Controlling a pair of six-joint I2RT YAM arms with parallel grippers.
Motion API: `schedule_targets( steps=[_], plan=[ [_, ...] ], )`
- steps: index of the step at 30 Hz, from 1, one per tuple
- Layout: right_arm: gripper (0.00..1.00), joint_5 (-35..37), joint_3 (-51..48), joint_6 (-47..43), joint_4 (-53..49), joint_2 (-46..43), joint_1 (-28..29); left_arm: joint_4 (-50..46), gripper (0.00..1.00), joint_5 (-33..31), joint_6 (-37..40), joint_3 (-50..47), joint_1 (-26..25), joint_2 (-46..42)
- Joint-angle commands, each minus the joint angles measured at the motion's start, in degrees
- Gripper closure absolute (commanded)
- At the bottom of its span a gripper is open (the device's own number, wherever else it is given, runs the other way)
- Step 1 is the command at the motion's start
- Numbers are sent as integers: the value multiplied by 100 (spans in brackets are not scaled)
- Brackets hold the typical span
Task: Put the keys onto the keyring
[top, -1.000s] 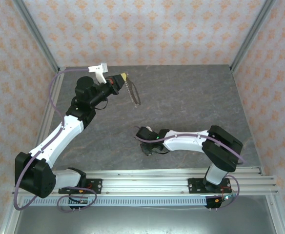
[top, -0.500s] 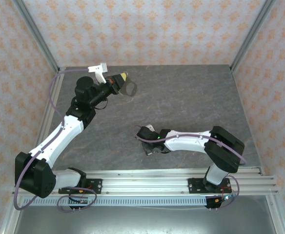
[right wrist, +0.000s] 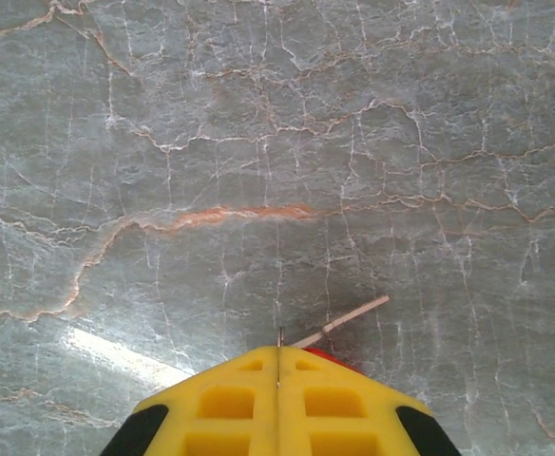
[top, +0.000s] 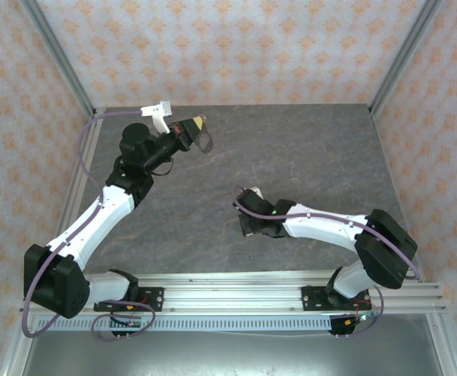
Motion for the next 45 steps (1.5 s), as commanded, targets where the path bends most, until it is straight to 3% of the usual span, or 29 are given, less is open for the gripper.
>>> schedule_targets(
  steps=[1, 21, 26, 29, 34, 37, 45],
  plan=[
    [100, -98, -141, 117, 229, 160, -62, 434, 100, 118, -69, -22, 47, -107],
    [100, -471, -212, 322, 792, 545, -371, 576, 100, 153, -188, -52, 8, -29],
    [76, -436, -223, 504, 796, 332, -397, 580, 100, 140, -188, -39, -6, -15],
    [67, -404, -152, 736, 651, 159, -413, 577, 100, 131, -186, -39, -10, -20],
    [64, -375, -66, 1158, 498, -21, -414, 552, 100, 100, -170, -55, -15, -30],
    [63, -332, -99, 868, 498, -66, -411, 528, 100, 89, -155, -56, -15, -62],
    [64, -644, -226, -945, 540, -184, -419, 433, 100, 127, -135, 39, -16, -66]
  ],
)
